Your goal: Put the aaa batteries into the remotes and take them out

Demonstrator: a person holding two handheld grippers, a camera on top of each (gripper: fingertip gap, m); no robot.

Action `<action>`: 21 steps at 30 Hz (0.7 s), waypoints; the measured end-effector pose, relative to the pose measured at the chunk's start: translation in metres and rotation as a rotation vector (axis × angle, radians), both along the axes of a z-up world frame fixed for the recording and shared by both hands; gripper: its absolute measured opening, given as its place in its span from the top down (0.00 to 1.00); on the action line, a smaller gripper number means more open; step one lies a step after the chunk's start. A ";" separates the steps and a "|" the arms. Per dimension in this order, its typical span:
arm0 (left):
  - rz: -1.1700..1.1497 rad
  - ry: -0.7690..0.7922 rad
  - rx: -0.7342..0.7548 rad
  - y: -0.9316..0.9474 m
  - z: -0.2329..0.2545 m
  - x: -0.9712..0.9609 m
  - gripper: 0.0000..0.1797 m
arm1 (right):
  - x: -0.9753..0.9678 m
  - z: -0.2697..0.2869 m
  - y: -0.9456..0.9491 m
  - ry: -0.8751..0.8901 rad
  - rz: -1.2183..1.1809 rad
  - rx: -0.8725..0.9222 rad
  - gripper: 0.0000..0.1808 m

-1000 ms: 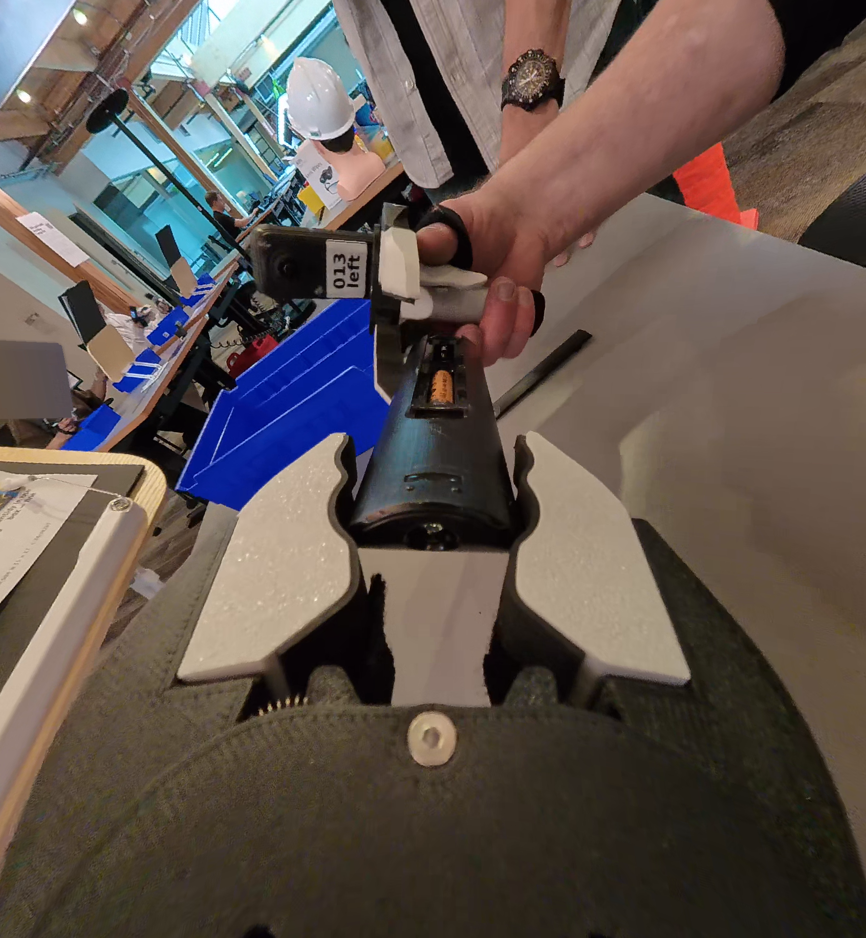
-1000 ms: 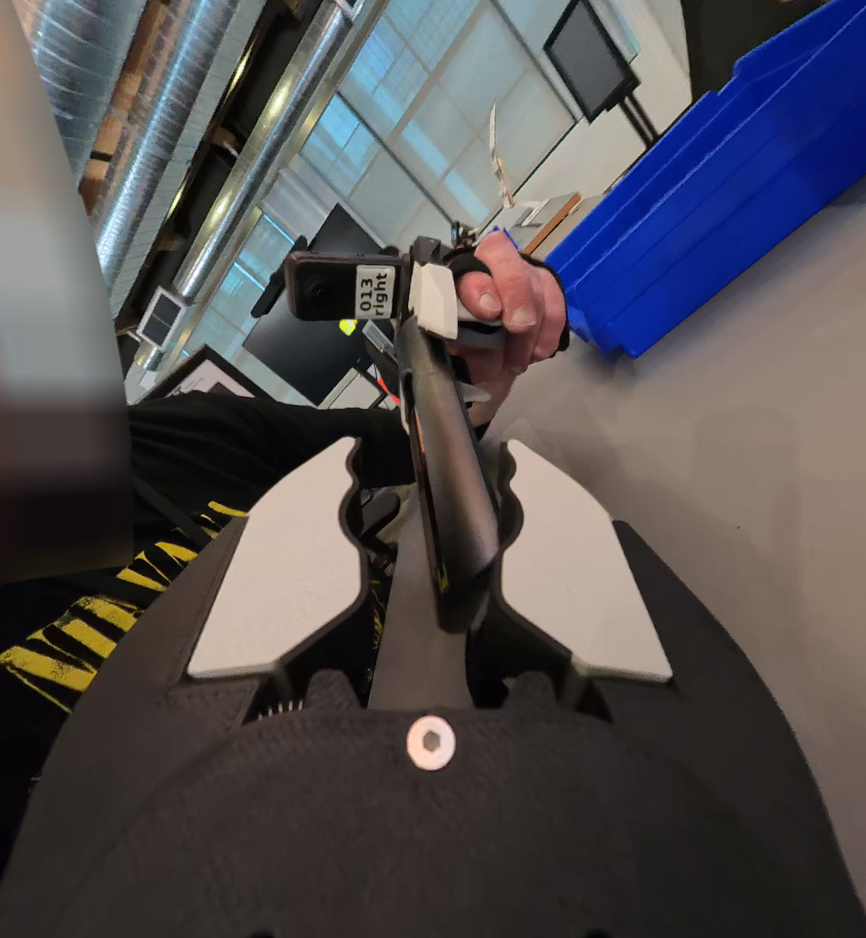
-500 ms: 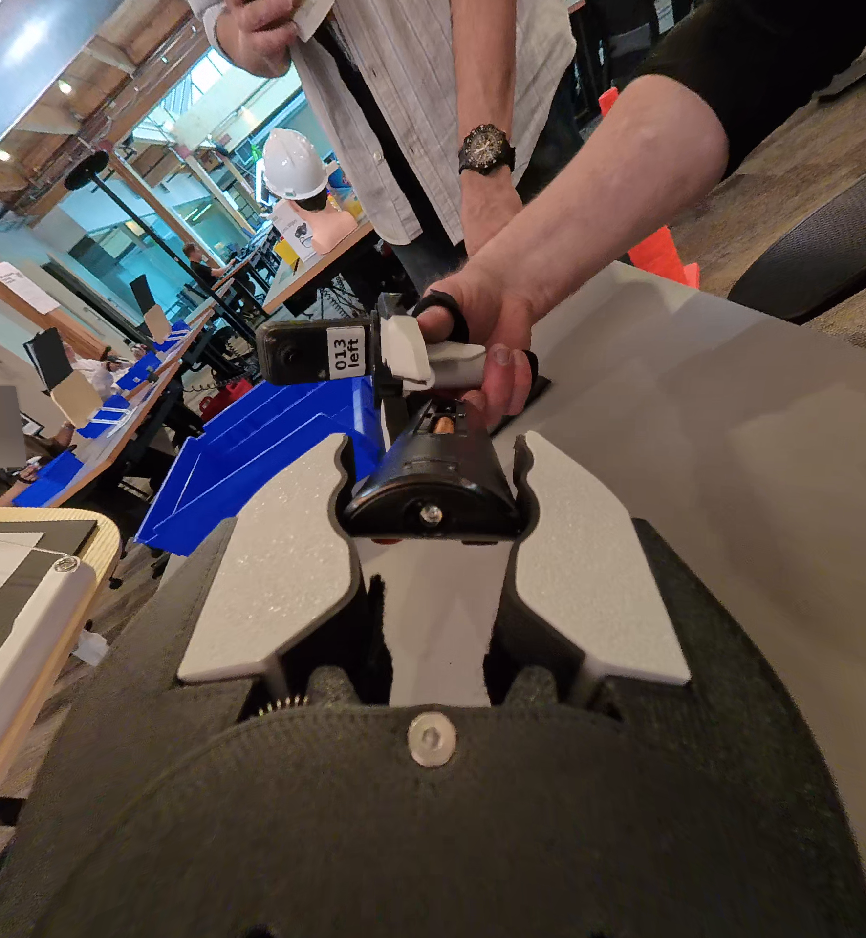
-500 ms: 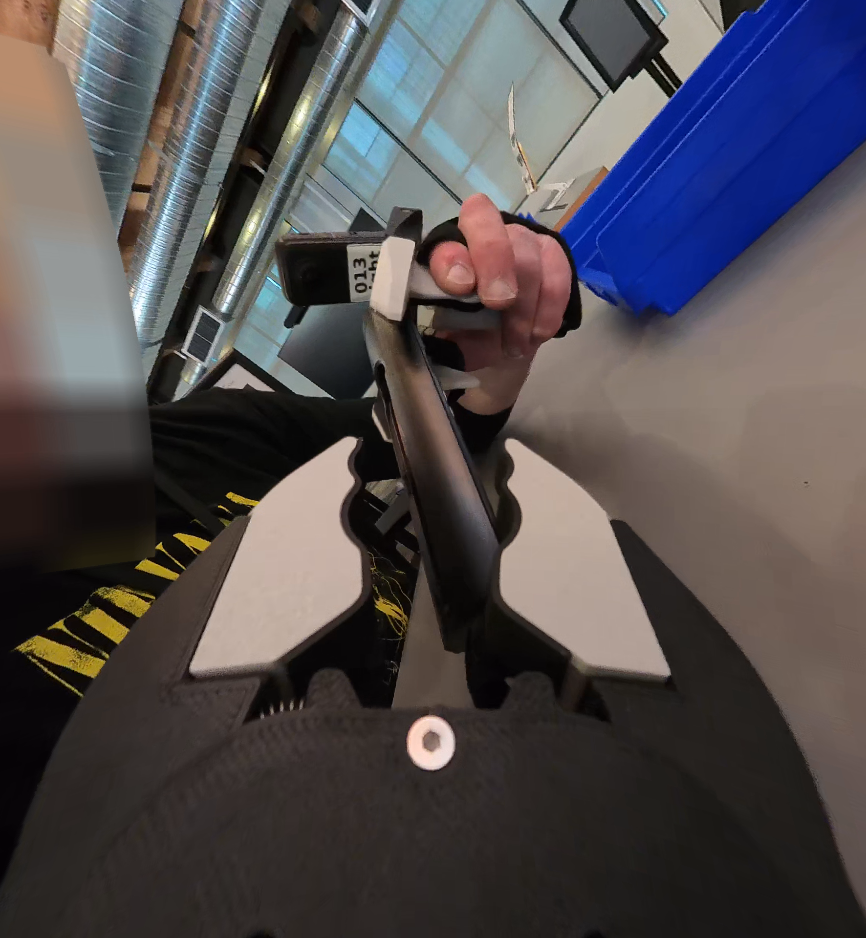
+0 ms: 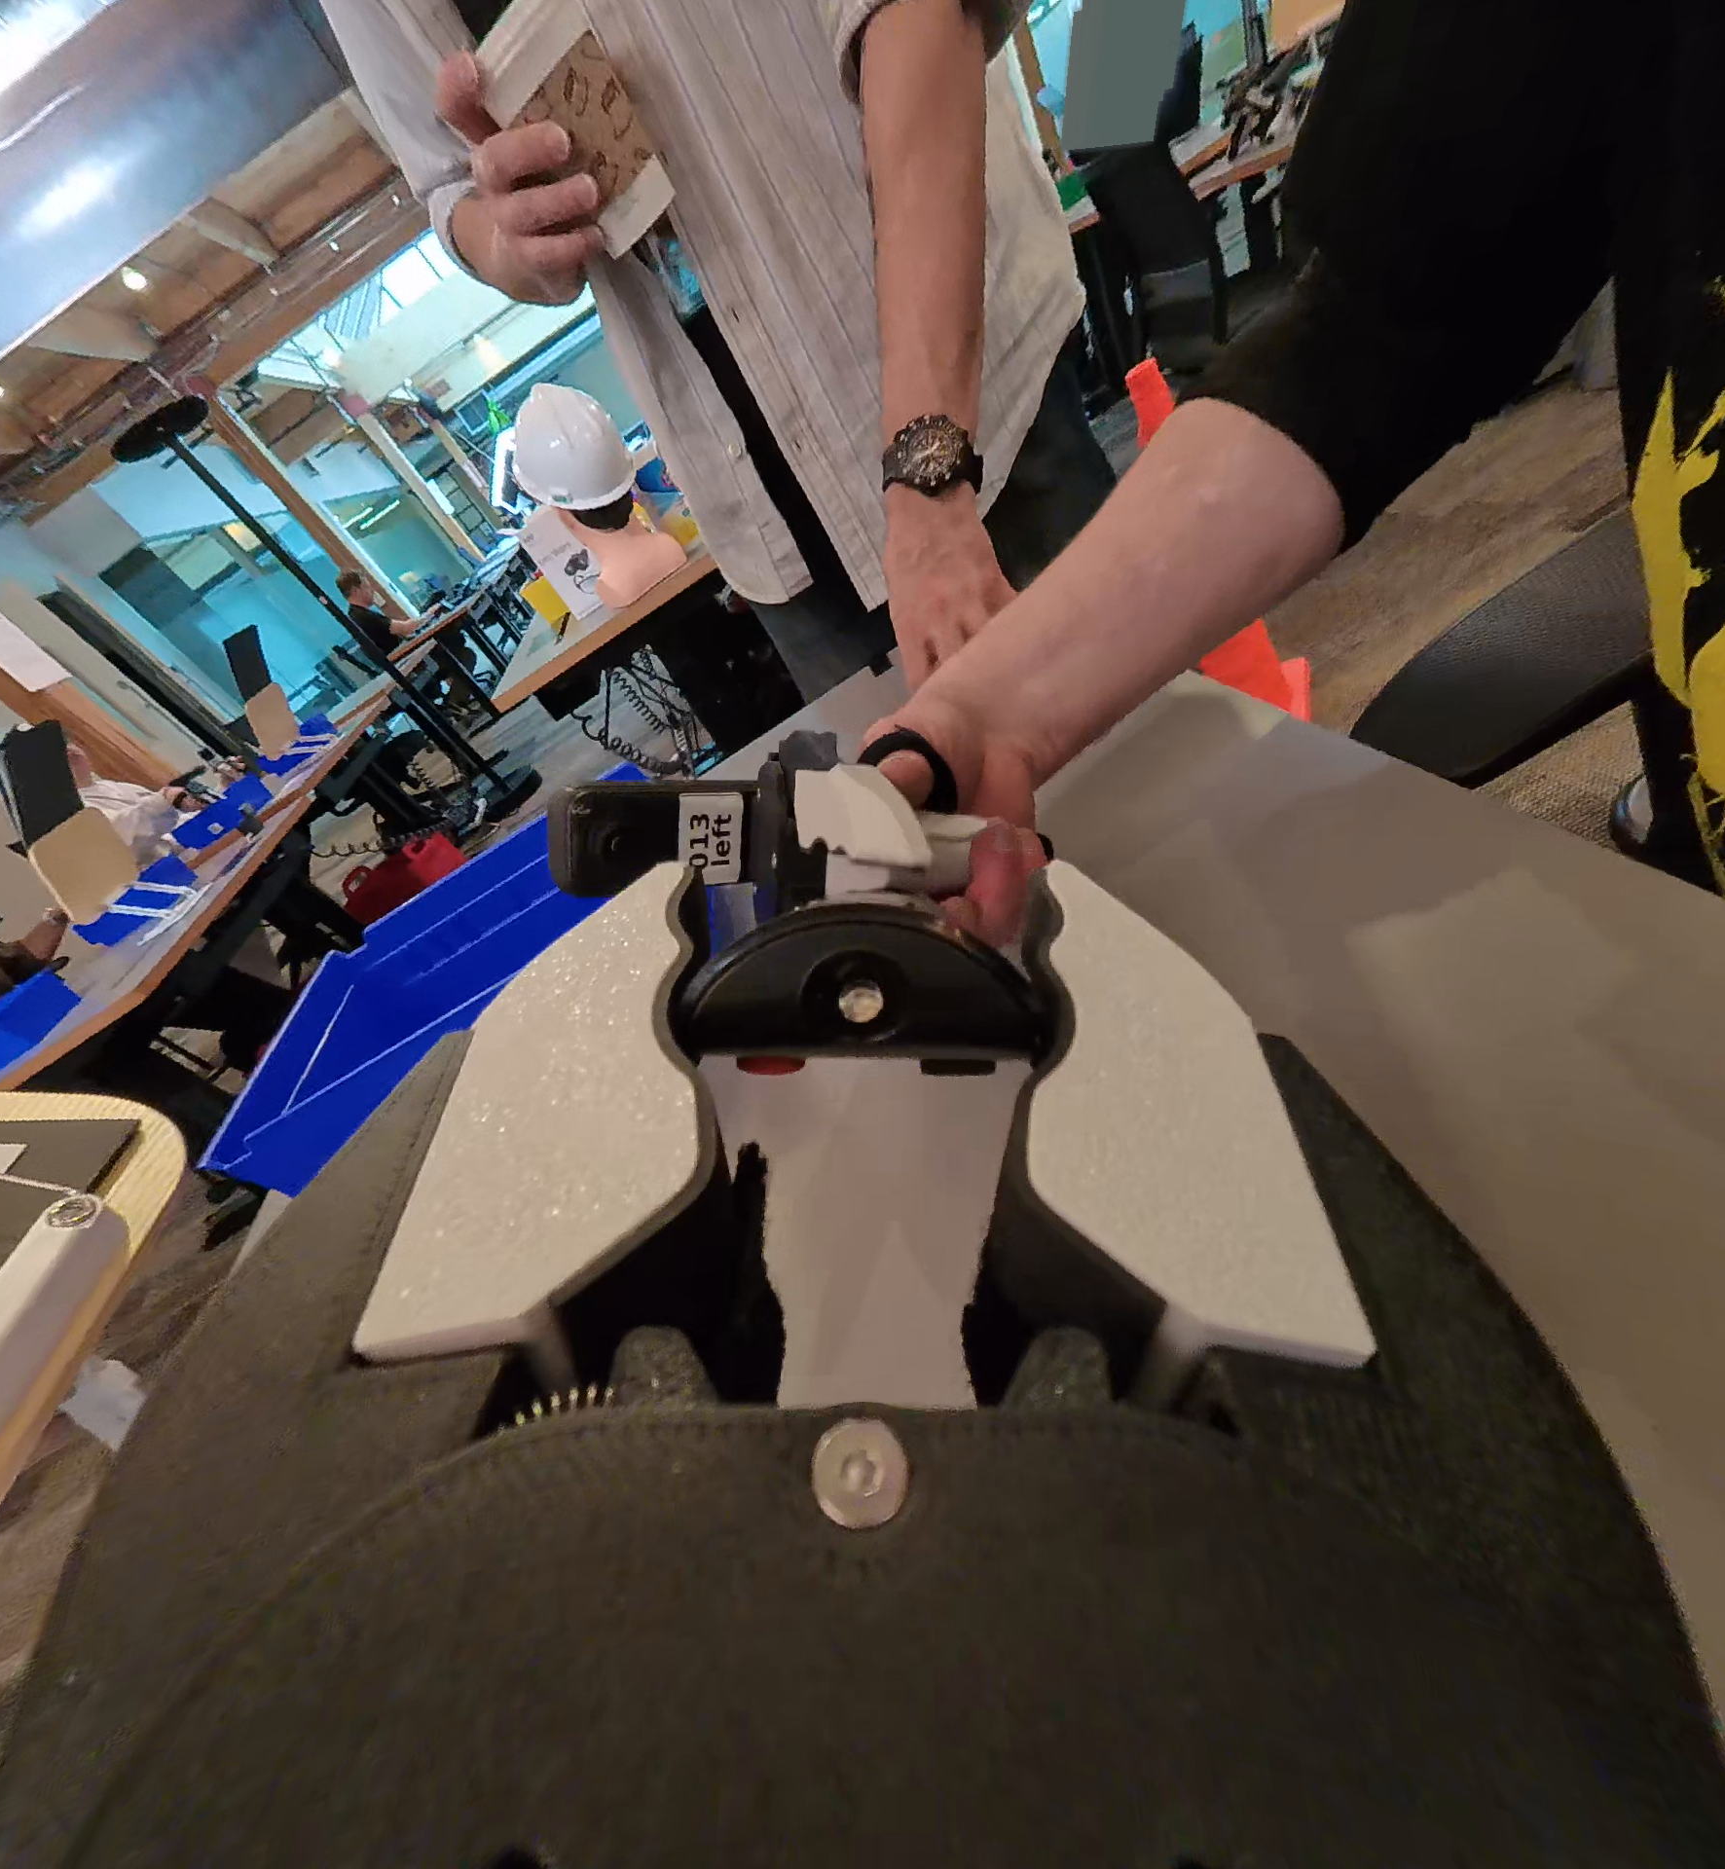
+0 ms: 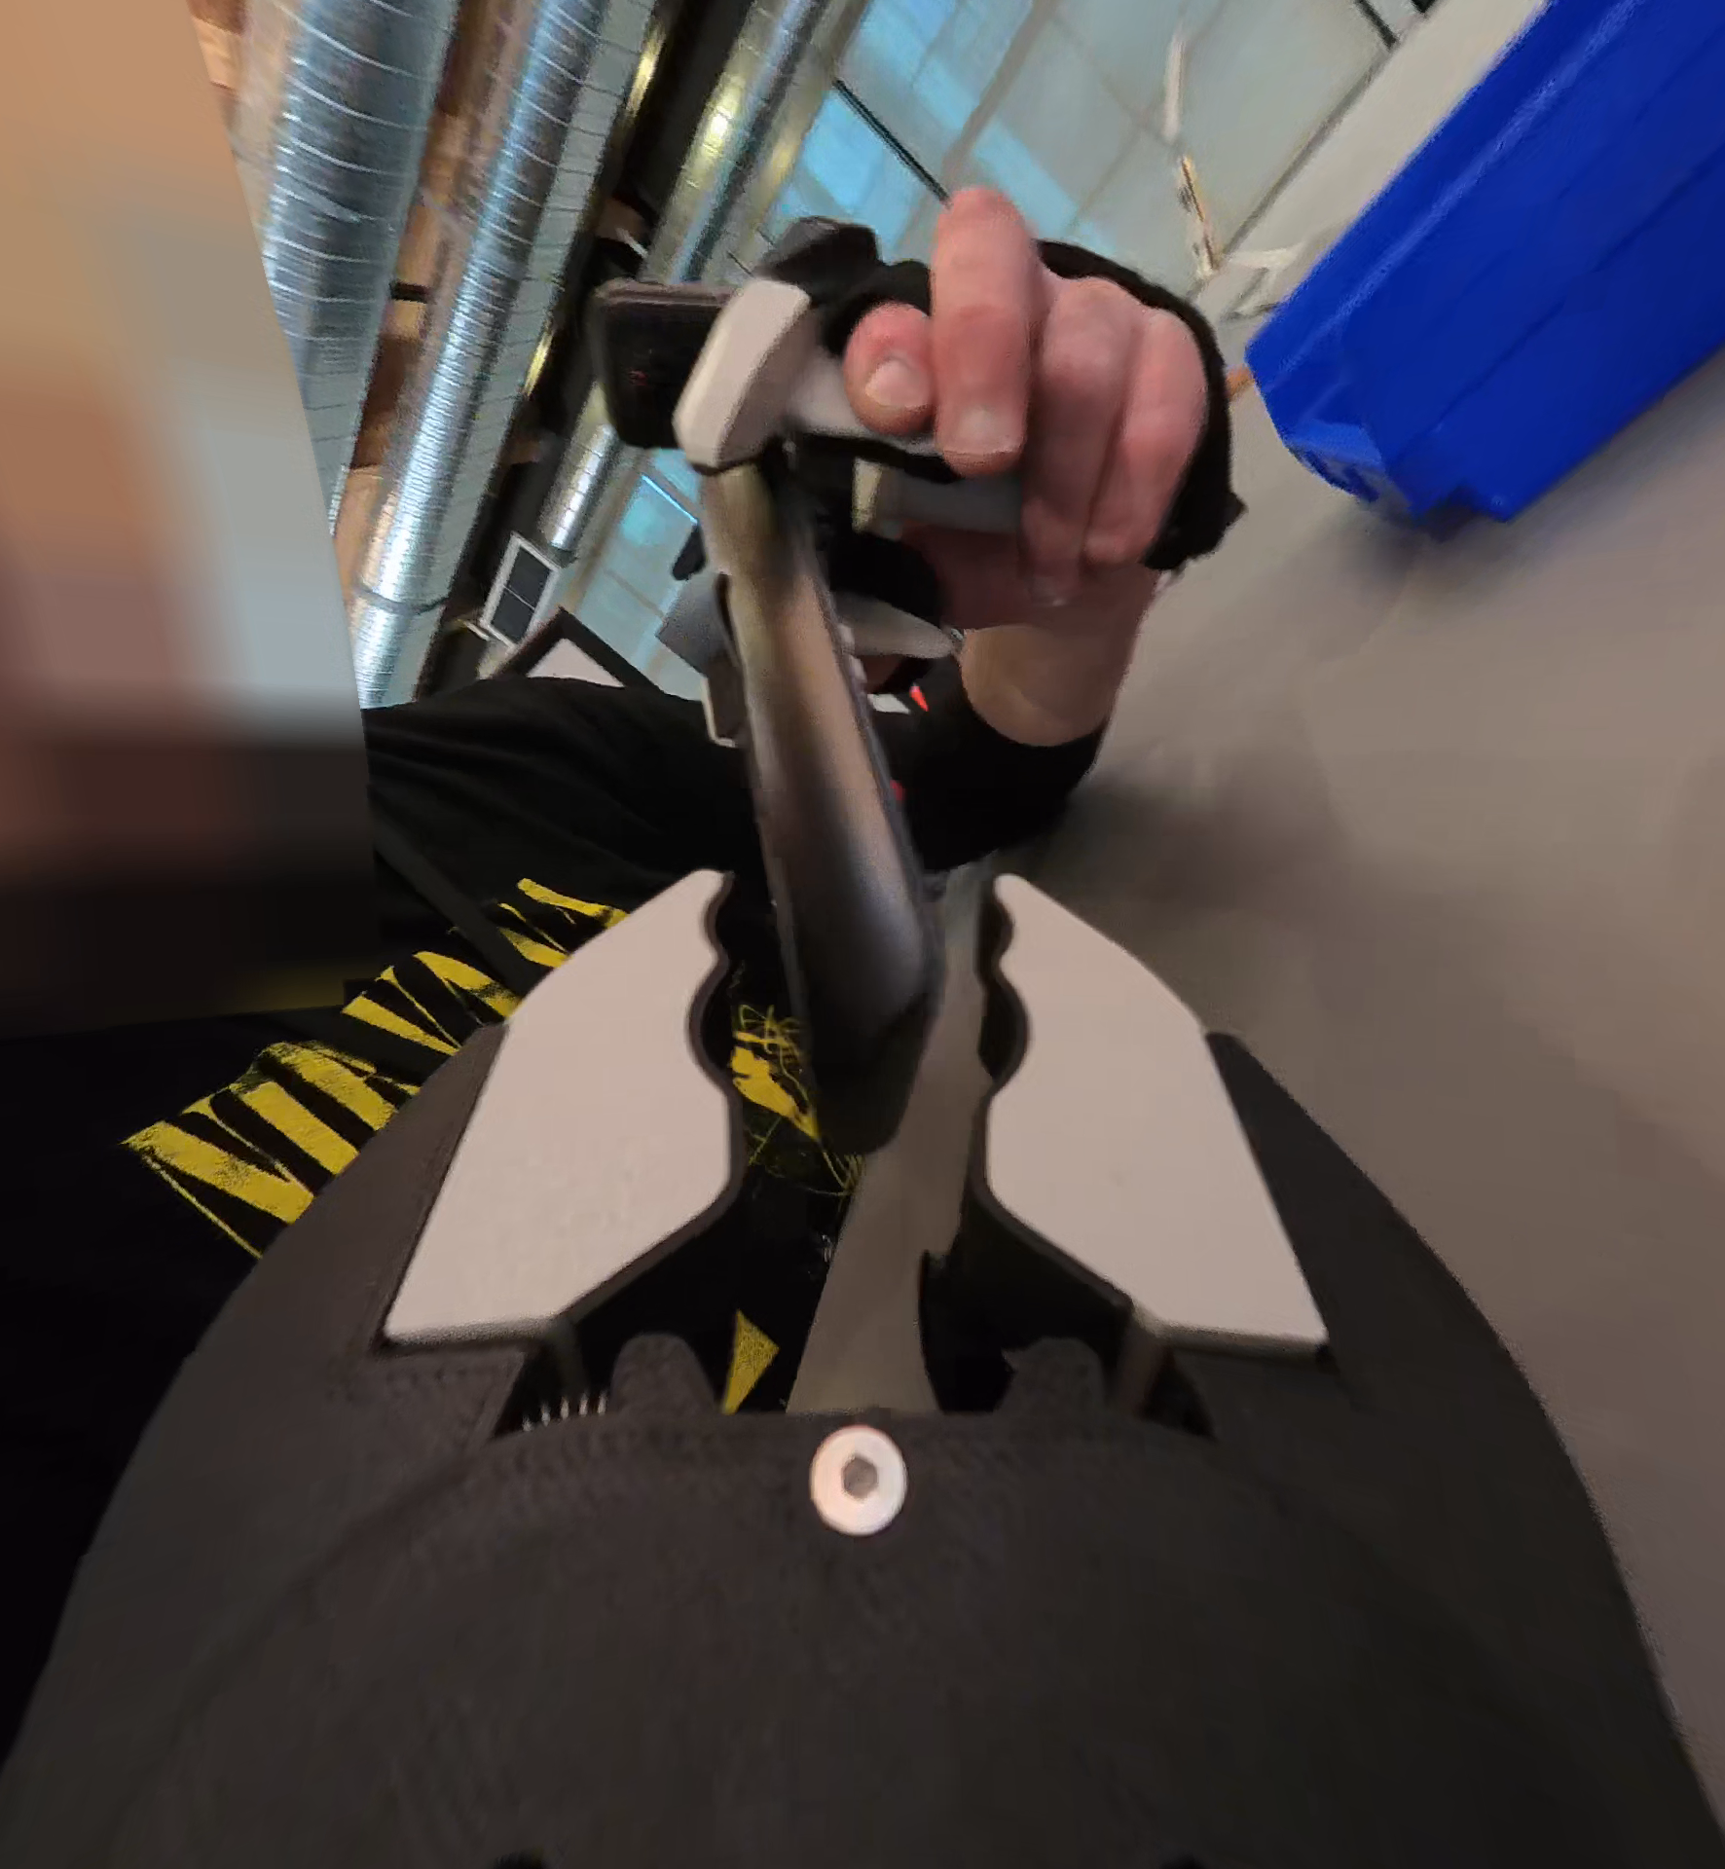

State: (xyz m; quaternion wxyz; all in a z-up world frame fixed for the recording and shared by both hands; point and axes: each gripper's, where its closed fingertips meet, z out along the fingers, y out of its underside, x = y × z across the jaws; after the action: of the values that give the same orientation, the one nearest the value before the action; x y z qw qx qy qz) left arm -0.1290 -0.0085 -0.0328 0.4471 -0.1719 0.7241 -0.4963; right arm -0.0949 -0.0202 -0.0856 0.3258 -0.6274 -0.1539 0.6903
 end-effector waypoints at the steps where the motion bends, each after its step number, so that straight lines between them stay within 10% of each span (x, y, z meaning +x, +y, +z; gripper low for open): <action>1: -0.008 -0.001 -0.013 -0.001 0.000 0.000 0.66 | -0.001 0.003 -0.001 0.010 -0.003 0.018 0.82; 21: 0.025 0.048 0.065 0.005 -0.010 0.002 0.65 | 0.002 0.020 -0.014 -0.063 -0.133 0.080 0.89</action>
State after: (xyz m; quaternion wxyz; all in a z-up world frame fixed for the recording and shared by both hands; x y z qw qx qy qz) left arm -0.1268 -0.0039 -0.0430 0.4412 -0.1782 0.7481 -0.4626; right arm -0.0931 -0.0344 -0.0660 0.3905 -0.6443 -0.1495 0.6403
